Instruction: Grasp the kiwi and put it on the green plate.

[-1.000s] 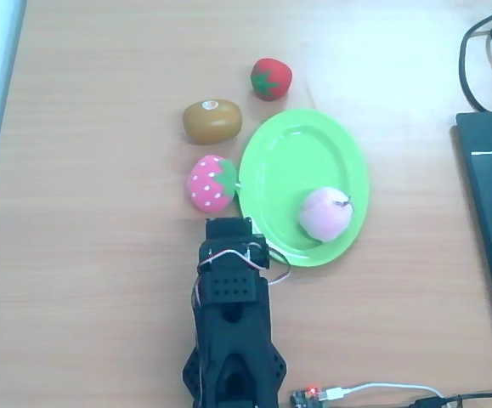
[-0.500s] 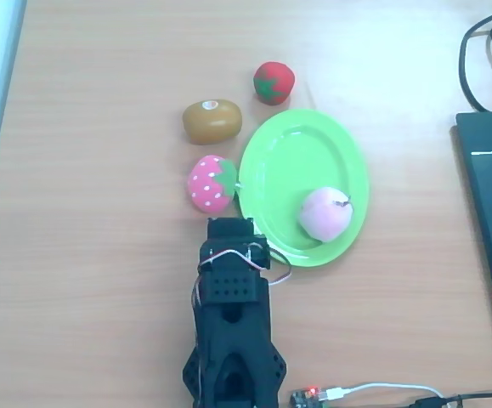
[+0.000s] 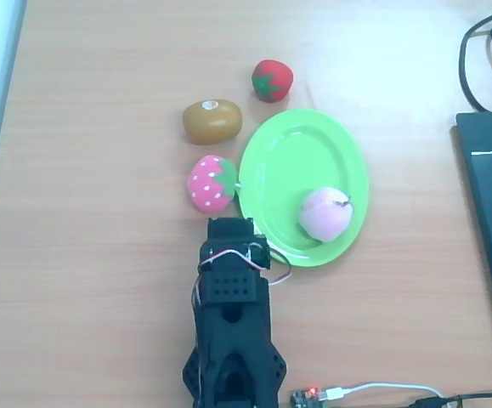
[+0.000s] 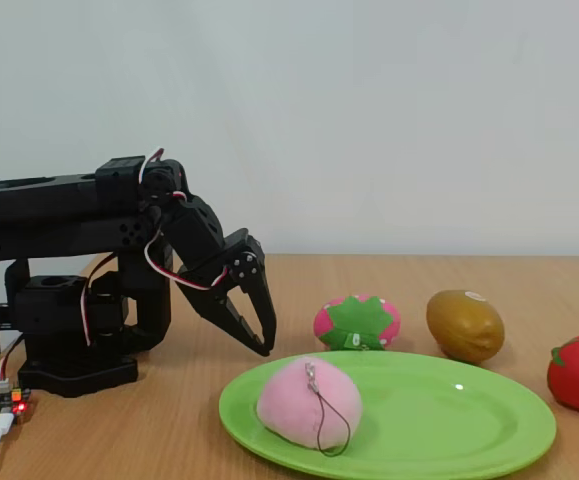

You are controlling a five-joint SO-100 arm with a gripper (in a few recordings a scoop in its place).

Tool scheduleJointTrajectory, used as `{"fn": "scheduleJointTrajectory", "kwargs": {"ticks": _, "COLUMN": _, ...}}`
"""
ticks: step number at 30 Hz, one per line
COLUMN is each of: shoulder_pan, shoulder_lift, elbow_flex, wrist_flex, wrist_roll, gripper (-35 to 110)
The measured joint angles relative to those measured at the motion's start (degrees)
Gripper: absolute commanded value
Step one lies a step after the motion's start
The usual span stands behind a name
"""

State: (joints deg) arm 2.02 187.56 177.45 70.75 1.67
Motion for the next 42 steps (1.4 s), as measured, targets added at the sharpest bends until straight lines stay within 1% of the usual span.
{"fn": "scheduleJointTrajectory", "kwargs": {"ticks": 37, "shoulder_pan": -1.93, "shoulder_lift": 0.0, "elbow_flex": 0.0, "wrist_flex": -0.09, "wrist_roll": -1.23, "gripper": -8}}
{"fn": "scheduleJointTrajectory", "kwargs": {"ticks": 39, "shoulder_pan": -1.93, "shoulder_lift": 0.0, "elbow_flex": 0.0, "wrist_flex": -0.53, "wrist_roll": -2.37, "gripper": -8}}
{"fn": "scheduleJointTrajectory", "kwargs": {"ticks": 42, "shoulder_pan": -1.76, "shoulder_lift": -1.32, "elbow_flex": -1.58, "wrist_flex": -3.78, "wrist_roll": -4.04, "gripper": -8}}
